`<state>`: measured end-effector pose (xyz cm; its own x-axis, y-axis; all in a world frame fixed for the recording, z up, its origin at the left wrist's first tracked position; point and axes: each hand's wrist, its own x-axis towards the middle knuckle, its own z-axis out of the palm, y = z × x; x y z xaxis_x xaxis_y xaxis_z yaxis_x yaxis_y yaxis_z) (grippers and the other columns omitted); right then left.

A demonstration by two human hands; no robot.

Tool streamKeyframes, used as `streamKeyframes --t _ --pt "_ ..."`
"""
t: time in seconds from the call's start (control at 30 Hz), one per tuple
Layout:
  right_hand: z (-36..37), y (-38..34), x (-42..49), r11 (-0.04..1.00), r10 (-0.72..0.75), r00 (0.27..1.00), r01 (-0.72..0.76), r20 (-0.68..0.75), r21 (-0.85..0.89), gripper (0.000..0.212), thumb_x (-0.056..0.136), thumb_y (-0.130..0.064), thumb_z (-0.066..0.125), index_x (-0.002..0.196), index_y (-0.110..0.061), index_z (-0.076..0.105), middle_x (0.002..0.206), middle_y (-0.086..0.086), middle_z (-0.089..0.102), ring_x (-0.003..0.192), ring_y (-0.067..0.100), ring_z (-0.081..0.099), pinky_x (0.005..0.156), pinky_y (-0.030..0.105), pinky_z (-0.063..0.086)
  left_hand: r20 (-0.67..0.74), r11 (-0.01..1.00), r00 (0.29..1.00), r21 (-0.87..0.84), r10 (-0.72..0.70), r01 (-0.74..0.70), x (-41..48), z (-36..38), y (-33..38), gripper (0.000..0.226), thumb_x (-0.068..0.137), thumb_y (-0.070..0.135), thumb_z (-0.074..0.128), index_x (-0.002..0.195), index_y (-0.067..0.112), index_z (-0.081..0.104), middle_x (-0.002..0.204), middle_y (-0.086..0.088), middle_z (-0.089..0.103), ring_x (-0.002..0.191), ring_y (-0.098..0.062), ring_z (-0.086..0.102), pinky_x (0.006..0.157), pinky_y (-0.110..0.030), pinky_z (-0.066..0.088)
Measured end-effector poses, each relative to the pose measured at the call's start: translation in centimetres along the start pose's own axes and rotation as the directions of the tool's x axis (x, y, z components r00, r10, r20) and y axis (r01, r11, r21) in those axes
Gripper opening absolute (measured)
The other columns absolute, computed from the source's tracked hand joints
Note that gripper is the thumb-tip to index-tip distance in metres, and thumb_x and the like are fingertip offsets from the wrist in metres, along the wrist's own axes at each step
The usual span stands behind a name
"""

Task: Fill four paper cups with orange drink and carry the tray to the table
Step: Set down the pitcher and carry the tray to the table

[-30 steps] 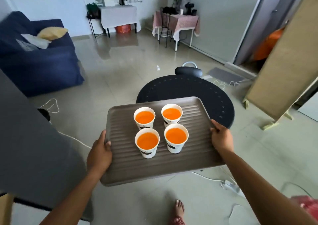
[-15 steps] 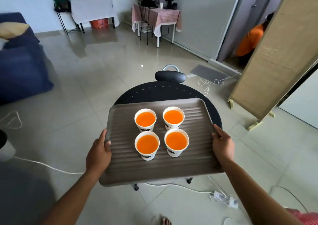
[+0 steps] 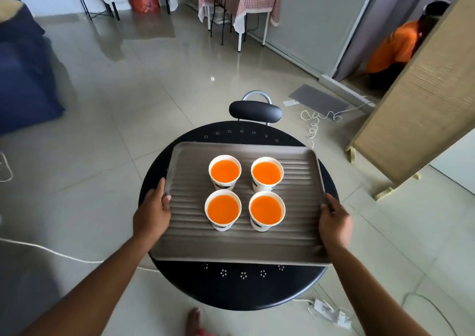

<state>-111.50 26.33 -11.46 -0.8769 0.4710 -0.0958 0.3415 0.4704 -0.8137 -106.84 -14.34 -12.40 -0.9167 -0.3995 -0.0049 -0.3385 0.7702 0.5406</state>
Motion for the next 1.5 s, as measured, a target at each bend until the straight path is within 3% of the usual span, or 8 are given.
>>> streamKeyframes --t 0.3,0.77,1.07,1.23,1.5 --pt "4.9 0.2 3.0 0.996 0.078 0.994 -0.081 -0.074 -0.043 0.038 0.096 -0.018 0.051 0.133 -0.022 0.061 0.130 0.010 0.064 0.114 0.032 0.060 0.100 0.043 0.046 0.065 0.999 0.997 0.014 0.049 -0.050 7.8 3.2 -0.3 0.052 0.103 0.026 0.038 0.153 0.022 0.026 0.120 -0.010 0.055 0.089 -0.028 0.061 0.062 -0.038 0.049" --pt "10.7 1.7 7.3 0.977 0.199 0.973 -0.206 -0.119 -0.049 0.038 0.095 -0.018 0.053 0.132 -0.023 0.061 0.122 0.008 0.067 0.109 0.029 0.062 0.099 0.039 0.047 0.139 0.993 0.985 0.058 0.098 -0.107 16.1 8.6 -0.9 0.051 0.101 0.024 0.042 0.151 0.018 0.030 0.121 -0.011 0.058 0.092 -0.030 0.065 0.065 -0.042 0.055" --pt "12.1 2.2 9.4 0.978 0.191 0.973 -0.200 -0.126 -0.062 0.037 0.095 -0.018 0.054 0.132 -0.023 0.062 0.117 0.008 0.069 0.105 0.028 0.063 0.093 0.037 0.047 0.133 0.985 0.986 0.121 0.104 -0.121 18.2 10.5 -1.1 0.051 0.101 0.023 0.044 0.150 0.015 0.034 0.115 -0.012 0.060 0.084 -0.030 0.065 0.055 -0.035 0.050" --pt "12.6 2.6 10.0 0.976 0.201 0.972 -0.209 -0.119 -0.062 0.037 0.095 -0.019 0.054 0.131 -0.025 0.062 0.115 0.007 0.069 0.101 0.028 0.064 0.091 0.038 0.049 0.138 0.984 0.986 0.136 0.095 -0.114 18.6 11.1 -1.3 0.050 0.101 0.024 0.043 0.149 0.015 0.035 0.114 -0.011 0.061 0.082 -0.030 0.066 0.055 -0.040 0.054" --pt "12.9 2.7 10.2 0.962 0.123 0.989 -0.138 -0.078 -0.235 0.040 0.099 -0.018 0.048 0.138 -0.023 0.055 0.127 0.009 0.059 0.108 0.036 0.060 0.089 0.044 0.049 0.114 0.978 0.988 0.168 0.108 -0.126 18.9 11.8 -1.8 0.049 0.100 0.023 0.046 0.147 0.016 0.038 0.114 -0.011 0.061 0.082 -0.032 0.066 0.052 -0.040 0.053"
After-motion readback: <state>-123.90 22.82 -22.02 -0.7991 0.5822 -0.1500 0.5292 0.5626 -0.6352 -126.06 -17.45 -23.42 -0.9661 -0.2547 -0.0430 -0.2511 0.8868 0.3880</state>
